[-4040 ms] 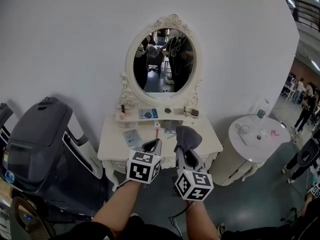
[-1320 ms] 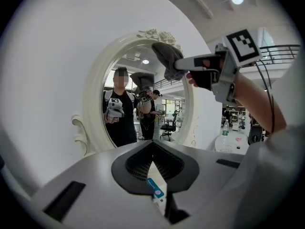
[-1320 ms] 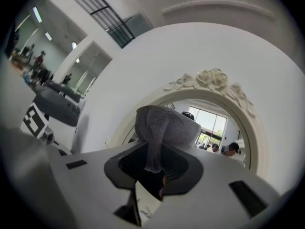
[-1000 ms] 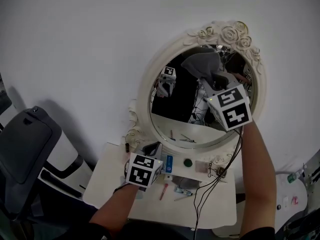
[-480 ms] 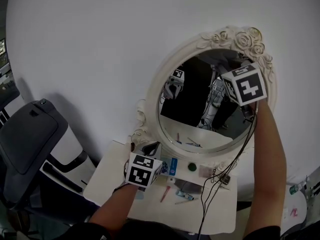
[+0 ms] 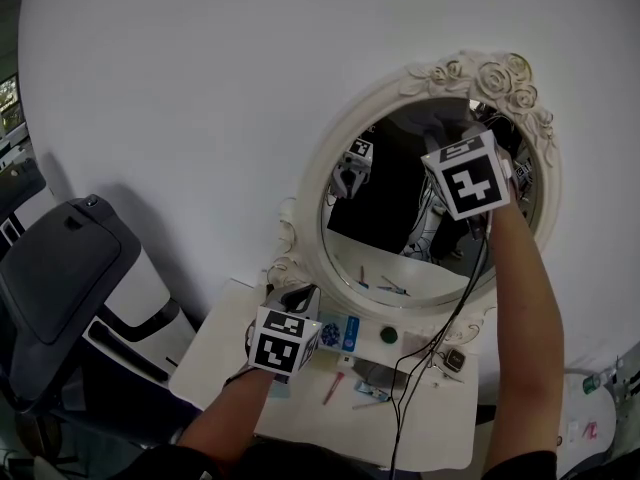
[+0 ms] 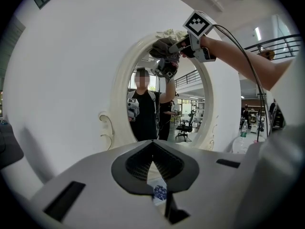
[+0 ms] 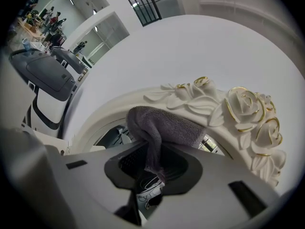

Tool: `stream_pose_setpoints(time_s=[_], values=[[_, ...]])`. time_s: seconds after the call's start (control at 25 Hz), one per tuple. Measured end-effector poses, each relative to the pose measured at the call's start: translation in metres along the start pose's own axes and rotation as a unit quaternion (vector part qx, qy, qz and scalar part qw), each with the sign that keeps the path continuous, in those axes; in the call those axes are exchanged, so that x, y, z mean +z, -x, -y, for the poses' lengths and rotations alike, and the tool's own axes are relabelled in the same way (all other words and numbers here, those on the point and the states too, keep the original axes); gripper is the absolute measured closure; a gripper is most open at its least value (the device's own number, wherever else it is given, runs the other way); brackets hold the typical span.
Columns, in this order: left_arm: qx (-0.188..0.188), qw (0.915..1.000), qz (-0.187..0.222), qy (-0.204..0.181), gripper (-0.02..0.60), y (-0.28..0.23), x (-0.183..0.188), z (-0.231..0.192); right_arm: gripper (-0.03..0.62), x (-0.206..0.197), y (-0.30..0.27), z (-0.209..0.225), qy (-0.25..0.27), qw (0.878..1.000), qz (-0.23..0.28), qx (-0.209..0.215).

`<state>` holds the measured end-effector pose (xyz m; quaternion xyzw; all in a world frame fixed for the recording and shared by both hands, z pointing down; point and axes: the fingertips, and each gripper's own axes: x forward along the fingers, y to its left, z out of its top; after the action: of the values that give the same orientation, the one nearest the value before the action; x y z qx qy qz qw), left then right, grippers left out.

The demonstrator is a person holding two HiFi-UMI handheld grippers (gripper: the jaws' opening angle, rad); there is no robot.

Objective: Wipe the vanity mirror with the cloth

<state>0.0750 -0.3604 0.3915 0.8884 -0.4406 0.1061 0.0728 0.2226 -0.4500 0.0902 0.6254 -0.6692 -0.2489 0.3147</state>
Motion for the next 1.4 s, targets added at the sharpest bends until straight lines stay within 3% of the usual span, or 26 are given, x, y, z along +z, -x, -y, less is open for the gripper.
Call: stream_pose_setpoints(time_s=[0.2, 0.6, 1.4], values=[[0.005, 1.0, -0.003, 0.001, 0.577, 0.004, -0.004, -0.004, 0.513, -0.004, -0.009, -0.036, 0.016, 0.999, -0.014, 0.027], [0.025, 0.9996, -0.01, 0.01, 0.577, 0.017, -0.015, -0.022, 0.513, -0.017, -0.029, -0.09, 0.056, 0.997, -0.031, 0.041], [0.049, 0.9985, -0.016, 0.019, 0.577, 0.037, -0.026, -0.034, 0.514, -0.065, -0.049, -0.177, 0.03, 0.99, -0.07, 0.118]])
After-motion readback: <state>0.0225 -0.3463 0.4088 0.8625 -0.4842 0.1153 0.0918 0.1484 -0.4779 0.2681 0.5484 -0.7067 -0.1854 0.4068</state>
